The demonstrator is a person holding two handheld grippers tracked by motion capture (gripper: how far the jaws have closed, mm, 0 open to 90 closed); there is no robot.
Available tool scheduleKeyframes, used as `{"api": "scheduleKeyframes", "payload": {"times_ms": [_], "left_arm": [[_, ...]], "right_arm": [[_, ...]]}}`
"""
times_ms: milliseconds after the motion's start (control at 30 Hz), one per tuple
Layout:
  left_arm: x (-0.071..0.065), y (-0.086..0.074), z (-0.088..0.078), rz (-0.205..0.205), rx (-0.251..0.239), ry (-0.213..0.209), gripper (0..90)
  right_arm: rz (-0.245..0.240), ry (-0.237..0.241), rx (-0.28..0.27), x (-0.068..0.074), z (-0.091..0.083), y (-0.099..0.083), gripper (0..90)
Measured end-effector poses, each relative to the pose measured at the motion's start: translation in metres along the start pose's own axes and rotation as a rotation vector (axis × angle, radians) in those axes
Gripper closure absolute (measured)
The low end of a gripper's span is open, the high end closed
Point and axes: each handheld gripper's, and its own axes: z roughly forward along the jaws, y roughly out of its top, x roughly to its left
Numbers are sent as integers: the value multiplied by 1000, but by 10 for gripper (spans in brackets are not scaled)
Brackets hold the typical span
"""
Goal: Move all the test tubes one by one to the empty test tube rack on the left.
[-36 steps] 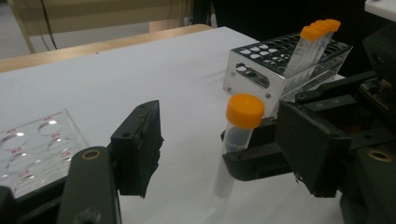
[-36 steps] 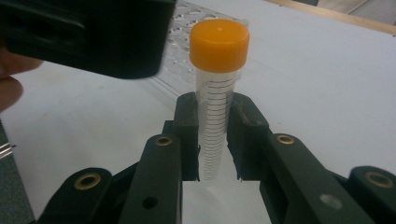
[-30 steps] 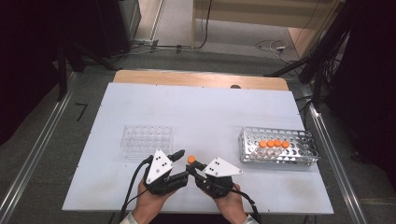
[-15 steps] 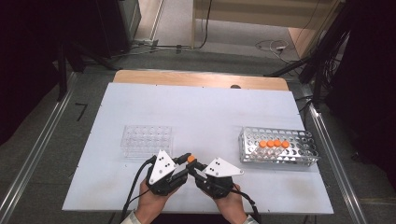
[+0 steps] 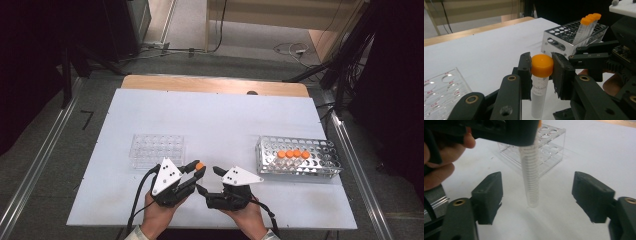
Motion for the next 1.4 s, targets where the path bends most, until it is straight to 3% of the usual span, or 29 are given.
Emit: {"api": "scheduleKeyframes", "payload": {"times_ms": [233, 567, 1067, 1267, 1400], "left_arm": [[7, 1, -5, -19, -5, 19, 705], [18, 7, -17, -40, -23, 61, 705], [43, 16, -39, -84, -56, 122, 706], [58, 19, -53, -115, -84, 162, 705], [69, 22, -63, -116, -94, 213, 706]], "right_arm": [[10, -69, 30, -3, -2, -2, 79], [14, -113, 51, -10, -8, -7, 78], [35, -89, 81, -15, -10, -10, 79], [38, -83, 83, -15, -11, -10, 79], [48, -80, 87, -17, -11, -11, 79]]}}
